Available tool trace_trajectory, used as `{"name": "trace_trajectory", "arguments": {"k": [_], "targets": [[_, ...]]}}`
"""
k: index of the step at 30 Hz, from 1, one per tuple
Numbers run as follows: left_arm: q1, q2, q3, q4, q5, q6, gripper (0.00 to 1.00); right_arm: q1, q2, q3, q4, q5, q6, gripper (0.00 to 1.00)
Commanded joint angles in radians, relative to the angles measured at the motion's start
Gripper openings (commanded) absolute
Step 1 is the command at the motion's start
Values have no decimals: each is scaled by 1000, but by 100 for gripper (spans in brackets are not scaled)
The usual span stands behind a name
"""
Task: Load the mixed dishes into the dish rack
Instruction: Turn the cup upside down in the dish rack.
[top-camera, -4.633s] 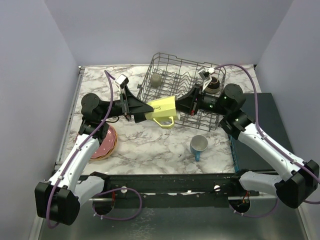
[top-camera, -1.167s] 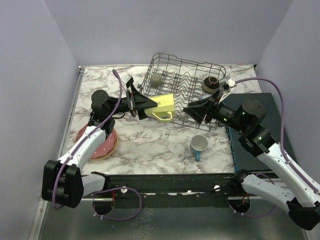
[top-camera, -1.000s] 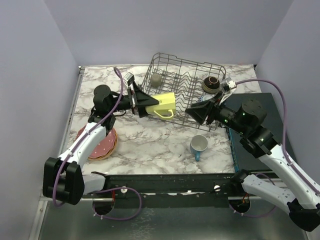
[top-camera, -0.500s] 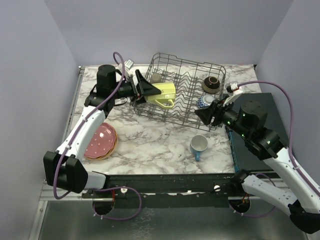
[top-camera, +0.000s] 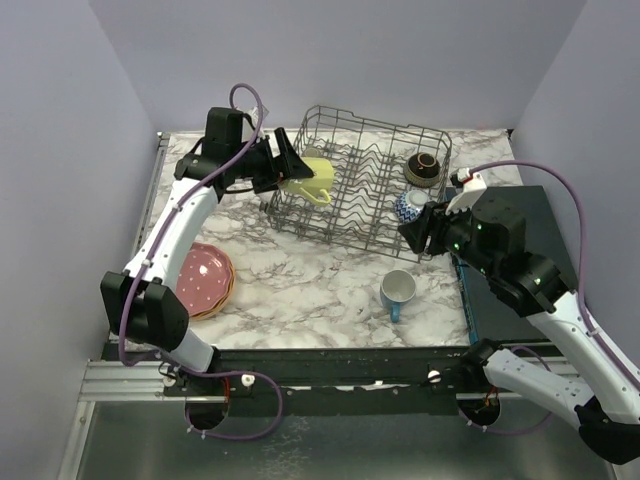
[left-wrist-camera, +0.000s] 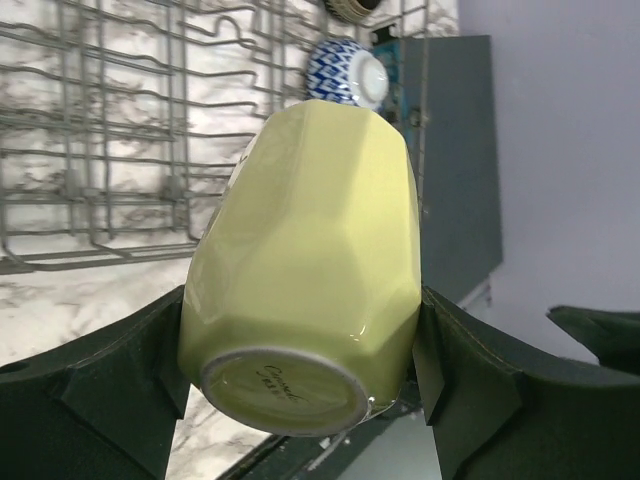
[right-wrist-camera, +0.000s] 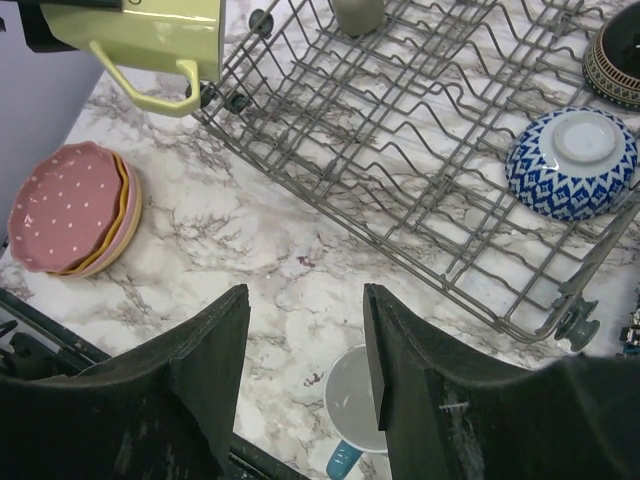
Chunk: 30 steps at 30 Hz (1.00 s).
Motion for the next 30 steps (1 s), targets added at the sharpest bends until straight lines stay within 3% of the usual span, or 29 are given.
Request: {"name": "trace_trajectory", "arguments": {"k": [1, 10, 18, 30], "targets": [[-14, 46, 101, -63, -136, 86, 0, 5, 3, 31, -48, 37, -14, 55], [-105, 206, 290, -173, -342, 163, 0, 5, 13, 33, -64, 54, -32, 56], [-195, 402, 589, -370, -627, 252, 0, 4, 24, 37, -71, 57, -42, 56], [-229, 651, 885, -546, -757, 317, 0, 5, 37, 31, -72, 54, -40, 56]]}}
